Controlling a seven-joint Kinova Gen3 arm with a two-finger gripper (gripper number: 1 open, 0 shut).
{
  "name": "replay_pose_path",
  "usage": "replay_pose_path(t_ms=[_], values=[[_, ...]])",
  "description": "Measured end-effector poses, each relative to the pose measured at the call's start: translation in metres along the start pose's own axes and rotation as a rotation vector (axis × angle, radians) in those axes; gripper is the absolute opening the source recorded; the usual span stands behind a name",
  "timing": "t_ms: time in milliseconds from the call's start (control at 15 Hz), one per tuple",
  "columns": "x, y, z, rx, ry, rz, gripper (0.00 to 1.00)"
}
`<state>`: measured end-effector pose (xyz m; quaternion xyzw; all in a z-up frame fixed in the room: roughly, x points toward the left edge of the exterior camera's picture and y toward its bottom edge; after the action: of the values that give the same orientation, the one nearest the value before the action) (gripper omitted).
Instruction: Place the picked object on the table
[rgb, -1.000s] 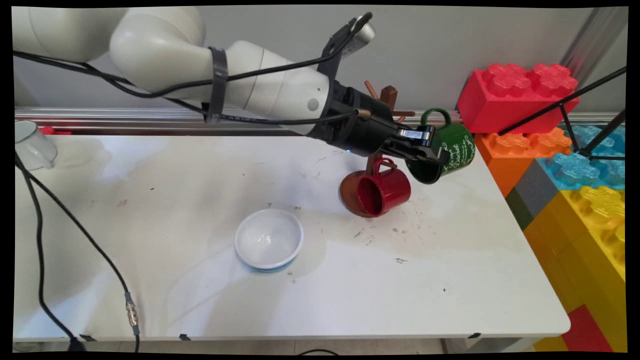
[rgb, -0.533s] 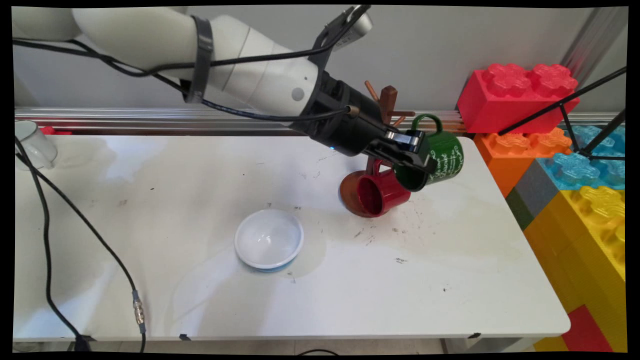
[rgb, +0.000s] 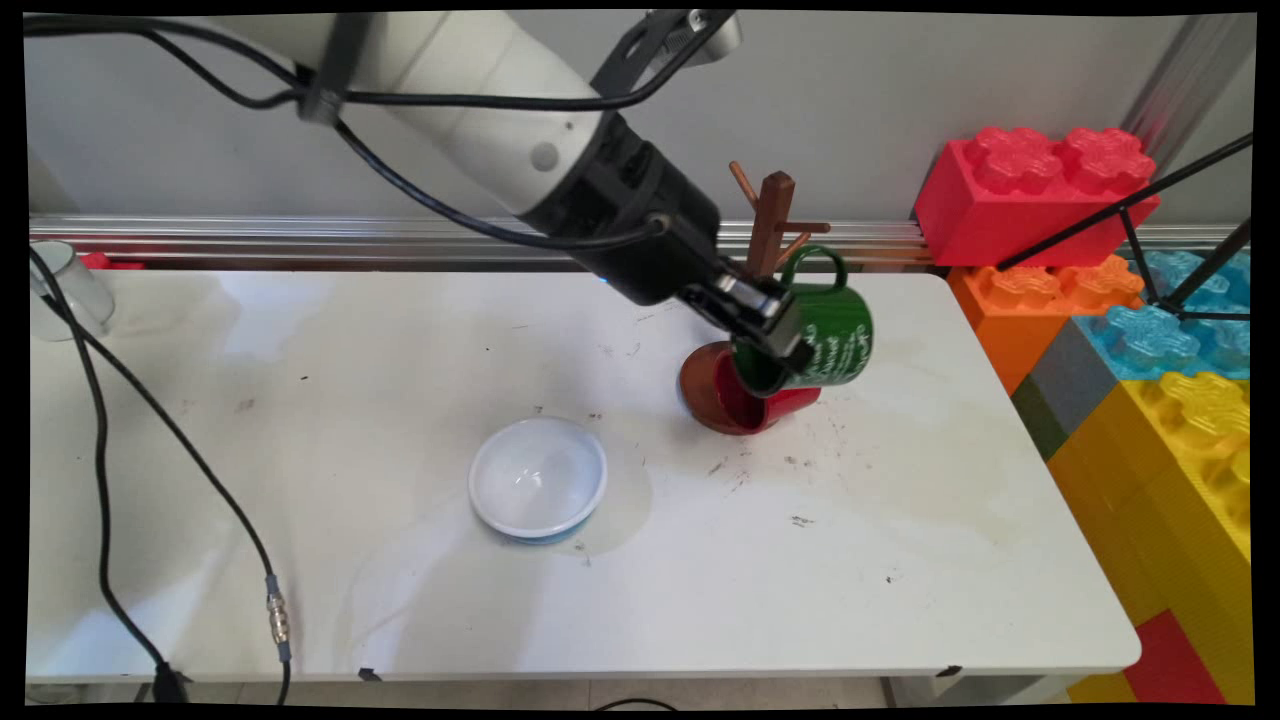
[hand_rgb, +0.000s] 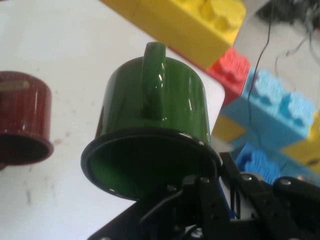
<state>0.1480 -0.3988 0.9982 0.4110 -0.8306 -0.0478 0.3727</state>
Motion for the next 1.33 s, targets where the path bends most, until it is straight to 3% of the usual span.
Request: replay_pose_path(t_ms=[333,667,1333], values=[[0.001,-0.001,-0.018,0.037,-0.126,0.123,0.0],[0.007,-0.009,-0.027,0.08,-0.215,0.225,0.0],[0.028,-0.047,-0.037,0.23,-0.378,0.338,0.0]])
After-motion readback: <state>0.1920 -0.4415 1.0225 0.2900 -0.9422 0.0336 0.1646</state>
